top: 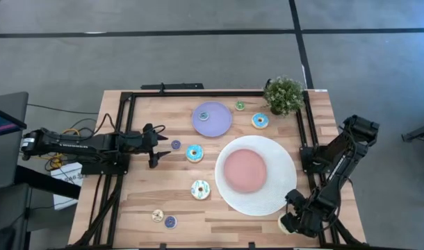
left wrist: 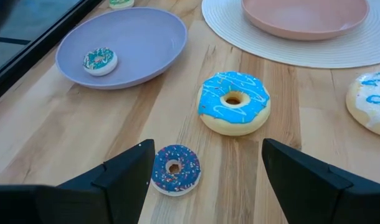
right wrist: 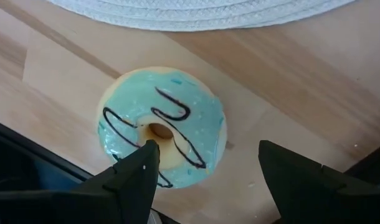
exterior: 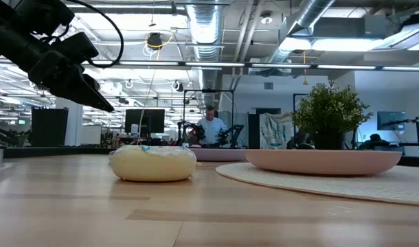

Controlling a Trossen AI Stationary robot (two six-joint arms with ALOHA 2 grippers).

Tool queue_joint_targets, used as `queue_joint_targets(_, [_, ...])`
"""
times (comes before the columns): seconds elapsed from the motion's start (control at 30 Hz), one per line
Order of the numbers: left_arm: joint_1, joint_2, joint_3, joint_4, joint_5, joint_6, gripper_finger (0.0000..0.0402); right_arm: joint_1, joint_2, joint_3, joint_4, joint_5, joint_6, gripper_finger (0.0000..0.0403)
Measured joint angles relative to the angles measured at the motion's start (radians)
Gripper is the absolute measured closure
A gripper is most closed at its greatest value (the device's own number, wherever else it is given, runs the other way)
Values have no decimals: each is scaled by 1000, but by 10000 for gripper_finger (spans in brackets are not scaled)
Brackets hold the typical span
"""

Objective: Pick & Place donuts
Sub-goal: Put the big light blue donut on the orange plate

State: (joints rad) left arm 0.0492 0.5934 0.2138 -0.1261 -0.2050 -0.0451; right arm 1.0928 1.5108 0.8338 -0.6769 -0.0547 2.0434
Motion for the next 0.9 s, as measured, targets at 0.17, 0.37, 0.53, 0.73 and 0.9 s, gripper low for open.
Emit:
queue_joint_targets(0.17, [0,0,0,2,0,0,112,0,29,0,6,1,-9,138])
queue_joint_targets(0.37, [0,0,0,2,0,0,112,-3,116,-1,69,-13,-61,138])
queue_joint_targets(0.53, [0,0,0,3,0,0,112,-9,136,4,80,-19,-62,138])
queue_joint_targets(0.73, [0,0,0,3,0,-2,112,-9,135,8,72,-18,-62,154])
queue_joint_targets(0.9, [0,0,0,3,0,-3,112,-10,136,8,74,-17,-41,196])
